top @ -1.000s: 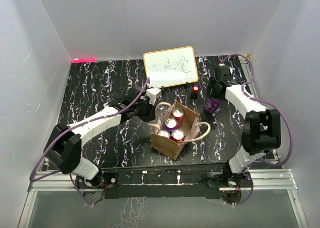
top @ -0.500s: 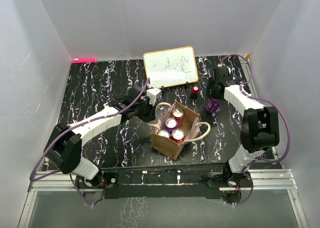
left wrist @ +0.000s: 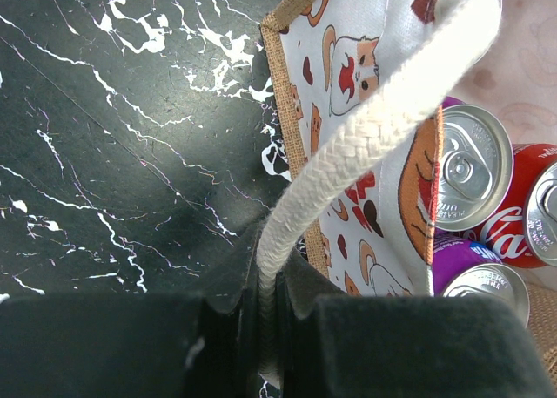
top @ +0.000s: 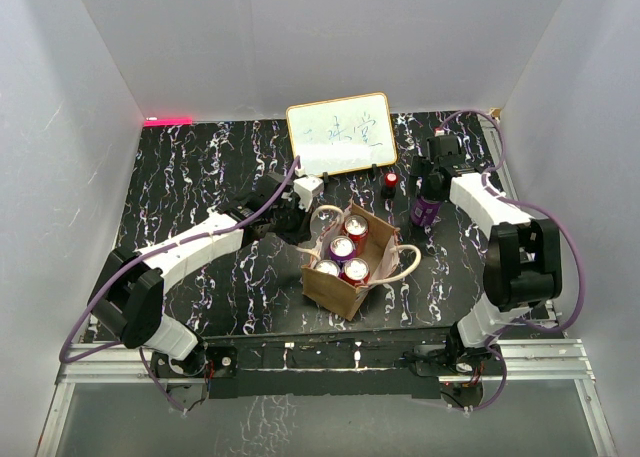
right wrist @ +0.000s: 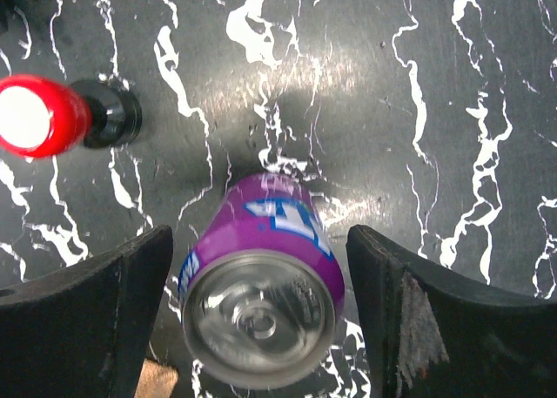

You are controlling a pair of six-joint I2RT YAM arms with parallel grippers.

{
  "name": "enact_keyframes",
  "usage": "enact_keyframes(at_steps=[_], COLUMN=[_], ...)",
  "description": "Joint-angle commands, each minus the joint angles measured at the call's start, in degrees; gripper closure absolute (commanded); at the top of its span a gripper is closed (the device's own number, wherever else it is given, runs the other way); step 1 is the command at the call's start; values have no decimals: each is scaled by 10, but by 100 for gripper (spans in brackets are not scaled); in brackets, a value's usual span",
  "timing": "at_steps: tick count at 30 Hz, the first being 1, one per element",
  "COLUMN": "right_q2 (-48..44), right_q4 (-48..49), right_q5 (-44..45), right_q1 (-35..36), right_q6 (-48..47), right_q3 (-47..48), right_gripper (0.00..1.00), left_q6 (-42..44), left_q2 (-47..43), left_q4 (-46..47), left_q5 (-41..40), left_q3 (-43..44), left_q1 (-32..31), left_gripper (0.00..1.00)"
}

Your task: Take the beverage out of the canvas bag

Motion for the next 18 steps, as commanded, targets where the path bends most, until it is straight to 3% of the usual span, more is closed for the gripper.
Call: enact_keyframes(at_steps=[1,5,10,14,18], right_q2=[-92,-165,-267,-336,-374], right_q4=[51,68,88,104,99], right_q5=[-16,-18,16,49,4], right_q1=[-1,-1,-1,-1,-1], right_q6=[5,11,18,86,87], right_q3=[-40,-90,-166,-238,-261], right_gripper=[9,2,1,1,1], left_q6=[4,4,5,6,6], left_q2=[-5,-8,-13,-16,-16], left_q4=[-13,-14,-16,-17,-19], left_q5=[0,-2,-7,-13,-17], left_q3=[17,17,16,15,15], left_q1=[-6,-6,-7,-8,-10], left_gripper=[100,100,100,100,100])
